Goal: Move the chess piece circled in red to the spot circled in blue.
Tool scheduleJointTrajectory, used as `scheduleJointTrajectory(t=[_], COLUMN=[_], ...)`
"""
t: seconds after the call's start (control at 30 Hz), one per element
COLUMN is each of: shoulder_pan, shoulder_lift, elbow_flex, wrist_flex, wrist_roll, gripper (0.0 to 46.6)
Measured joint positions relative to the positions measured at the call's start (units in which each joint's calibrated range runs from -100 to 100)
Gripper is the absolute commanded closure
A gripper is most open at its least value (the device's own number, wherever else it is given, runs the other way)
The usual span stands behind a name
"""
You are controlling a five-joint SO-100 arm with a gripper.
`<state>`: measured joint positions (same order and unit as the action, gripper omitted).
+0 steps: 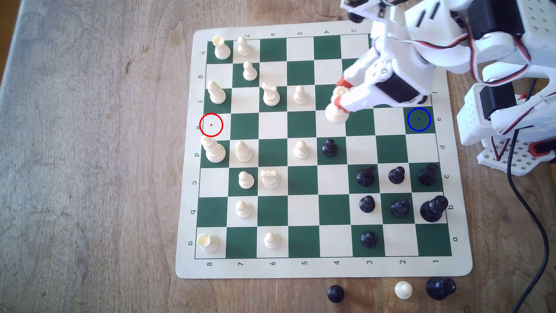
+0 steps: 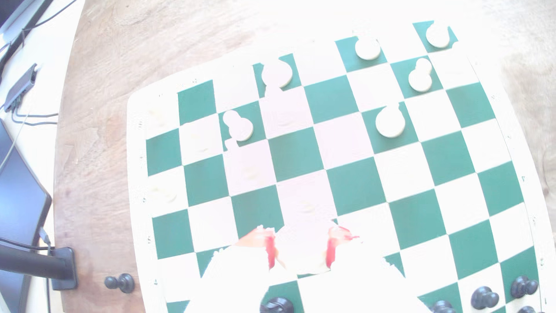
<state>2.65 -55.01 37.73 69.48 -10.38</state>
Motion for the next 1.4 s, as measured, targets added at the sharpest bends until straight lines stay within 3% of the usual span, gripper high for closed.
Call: scheduleJointTrajectory(t=[0.5,0.87,1.4], shoulder_pan=[0.8,4.6,7.2], shoulder_lift=[-24.6,-37.2,-40.1], elbow_flex=[12.4,21.9,27.7], wrist_flex=[15.1,21.2,25.7], wrist_roll=[1.4,2.7,4.8], gripper=[46.4,46.4,46.4])
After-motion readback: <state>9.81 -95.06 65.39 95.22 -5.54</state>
